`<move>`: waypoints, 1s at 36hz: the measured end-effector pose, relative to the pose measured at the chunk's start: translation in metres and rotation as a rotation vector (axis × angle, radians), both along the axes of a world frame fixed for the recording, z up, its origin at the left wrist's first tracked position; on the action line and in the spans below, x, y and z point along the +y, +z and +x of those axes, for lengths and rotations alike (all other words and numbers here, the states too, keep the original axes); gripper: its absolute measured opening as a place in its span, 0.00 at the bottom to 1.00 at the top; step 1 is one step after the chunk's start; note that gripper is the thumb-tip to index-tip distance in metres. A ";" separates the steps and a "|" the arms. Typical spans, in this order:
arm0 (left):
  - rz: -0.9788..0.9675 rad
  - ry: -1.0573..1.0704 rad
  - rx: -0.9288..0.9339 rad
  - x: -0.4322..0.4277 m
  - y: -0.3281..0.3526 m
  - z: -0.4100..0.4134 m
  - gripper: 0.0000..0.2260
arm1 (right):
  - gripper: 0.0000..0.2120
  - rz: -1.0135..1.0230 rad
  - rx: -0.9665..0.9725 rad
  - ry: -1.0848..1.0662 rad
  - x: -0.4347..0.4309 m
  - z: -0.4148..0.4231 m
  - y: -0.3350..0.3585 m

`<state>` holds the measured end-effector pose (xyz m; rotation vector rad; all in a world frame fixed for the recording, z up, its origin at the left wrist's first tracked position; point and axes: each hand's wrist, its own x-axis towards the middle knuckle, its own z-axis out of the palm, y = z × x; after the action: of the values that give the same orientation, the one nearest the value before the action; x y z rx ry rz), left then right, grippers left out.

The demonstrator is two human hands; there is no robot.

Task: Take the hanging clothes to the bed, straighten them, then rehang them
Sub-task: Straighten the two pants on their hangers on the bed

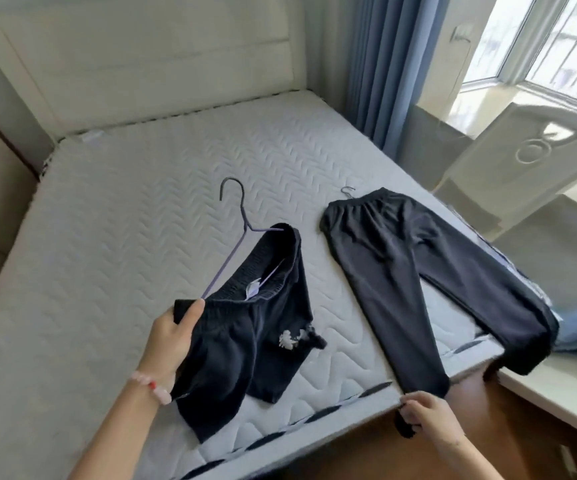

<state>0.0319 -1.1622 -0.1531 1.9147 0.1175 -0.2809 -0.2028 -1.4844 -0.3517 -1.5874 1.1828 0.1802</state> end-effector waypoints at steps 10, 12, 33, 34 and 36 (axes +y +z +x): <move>-0.126 0.084 0.083 -0.097 -0.014 -0.070 0.13 | 0.12 0.044 0.057 -0.102 -0.066 -0.095 0.004; -0.139 0.083 0.097 -0.112 -0.016 -0.074 0.13 | 0.13 0.044 0.055 -0.115 -0.075 -0.094 0.006; -0.061 0.200 0.098 -0.296 -0.096 0.088 0.10 | 0.19 -0.058 0.147 0.195 -0.310 0.189 -0.008; -0.067 0.204 0.102 -0.305 -0.103 0.100 0.10 | 0.19 -0.084 0.135 0.224 -0.321 0.212 -0.010; -0.060 0.194 0.093 -0.324 -0.118 0.123 0.11 | 0.19 -0.132 0.102 0.278 -0.342 0.257 -0.016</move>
<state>0.1552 -1.4866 -0.2708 1.8158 0.3512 -0.2393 0.0545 -1.8268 -0.3675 -1.8754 1.0646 0.3737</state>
